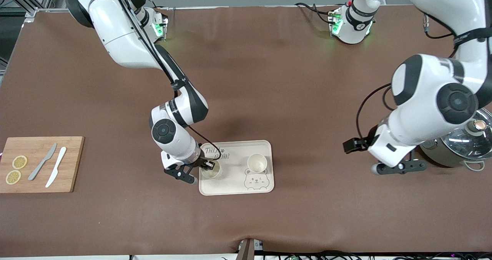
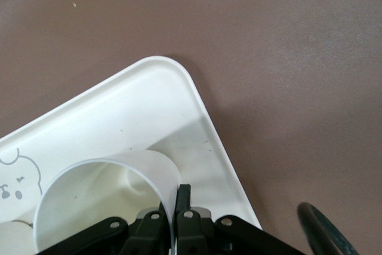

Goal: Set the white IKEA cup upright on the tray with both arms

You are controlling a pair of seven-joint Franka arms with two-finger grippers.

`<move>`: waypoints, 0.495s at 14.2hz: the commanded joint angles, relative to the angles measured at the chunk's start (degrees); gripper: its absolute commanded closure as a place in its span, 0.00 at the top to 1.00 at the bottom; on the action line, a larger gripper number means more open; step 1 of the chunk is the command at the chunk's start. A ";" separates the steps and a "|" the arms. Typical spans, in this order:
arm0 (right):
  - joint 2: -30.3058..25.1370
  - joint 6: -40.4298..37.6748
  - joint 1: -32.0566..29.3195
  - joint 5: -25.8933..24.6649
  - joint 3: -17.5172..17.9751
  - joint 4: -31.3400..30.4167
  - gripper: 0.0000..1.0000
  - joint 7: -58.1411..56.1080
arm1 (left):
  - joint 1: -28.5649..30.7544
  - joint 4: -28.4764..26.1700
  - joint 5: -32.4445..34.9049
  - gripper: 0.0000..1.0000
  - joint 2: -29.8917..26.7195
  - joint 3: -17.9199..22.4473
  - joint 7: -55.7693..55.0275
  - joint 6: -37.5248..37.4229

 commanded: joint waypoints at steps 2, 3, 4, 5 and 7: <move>0.04 0.86 1.01 -0.88 -0.73 -0.20 0.00 1.64 | 2.93 -9.29 1.27 1.00 -8.55 -0.27 4.12 -0.05; 0.04 0.86 1.01 -0.88 -0.73 -0.21 0.00 1.64 | 3.29 -11.31 1.54 1.00 -10.40 -0.27 4.65 -0.05; 0.04 0.86 0.92 -0.88 -0.73 -0.21 0.00 1.64 | 3.47 -13.33 1.63 1.00 -12.25 -0.27 5.00 -0.05; 0.04 0.86 0.92 -0.88 -0.73 -0.21 0.00 1.64 | 4.34 -15.17 1.80 1.00 -14.27 -0.27 5.18 -0.05; 0.04 0.78 0.83 -0.88 -0.73 -0.12 0.27 2.25 | 4.79 -18.78 1.89 1.00 -17.87 -0.27 5.61 -0.05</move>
